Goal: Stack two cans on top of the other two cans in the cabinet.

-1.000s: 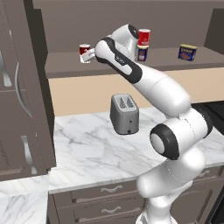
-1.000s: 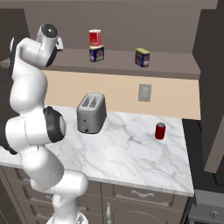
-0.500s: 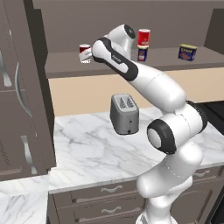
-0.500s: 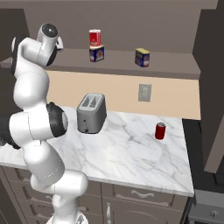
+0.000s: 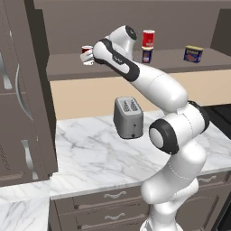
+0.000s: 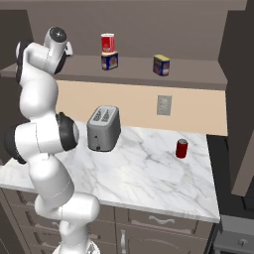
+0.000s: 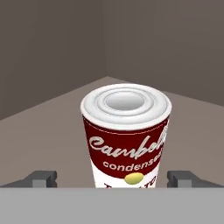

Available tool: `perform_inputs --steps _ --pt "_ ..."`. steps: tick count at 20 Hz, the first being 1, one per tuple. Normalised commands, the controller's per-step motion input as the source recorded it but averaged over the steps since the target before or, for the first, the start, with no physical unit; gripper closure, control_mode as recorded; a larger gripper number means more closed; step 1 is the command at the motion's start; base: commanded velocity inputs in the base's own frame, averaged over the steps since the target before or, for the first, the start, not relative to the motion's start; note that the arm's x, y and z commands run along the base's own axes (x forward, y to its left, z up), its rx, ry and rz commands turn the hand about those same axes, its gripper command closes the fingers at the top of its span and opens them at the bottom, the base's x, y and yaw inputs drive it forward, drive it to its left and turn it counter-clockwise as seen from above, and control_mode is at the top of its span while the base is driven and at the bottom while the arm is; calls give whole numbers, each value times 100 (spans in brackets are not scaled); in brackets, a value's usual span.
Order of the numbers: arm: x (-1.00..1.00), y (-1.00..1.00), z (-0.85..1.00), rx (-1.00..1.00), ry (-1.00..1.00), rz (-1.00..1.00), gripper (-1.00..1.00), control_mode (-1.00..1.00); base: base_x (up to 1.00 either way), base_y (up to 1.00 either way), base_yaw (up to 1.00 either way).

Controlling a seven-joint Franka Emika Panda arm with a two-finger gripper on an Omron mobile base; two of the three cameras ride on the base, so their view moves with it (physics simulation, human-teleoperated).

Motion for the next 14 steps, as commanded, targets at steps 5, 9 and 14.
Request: perform_inputs --steps 5,9,14 --pt "13 5 -2 0 0 0 -100 -100 0 0 0" --pt "12 7 -2 0 0 0 -100 -100 0 0 0" --pt "10 8 -3 0 0 0 -100 -100 0 0 0"
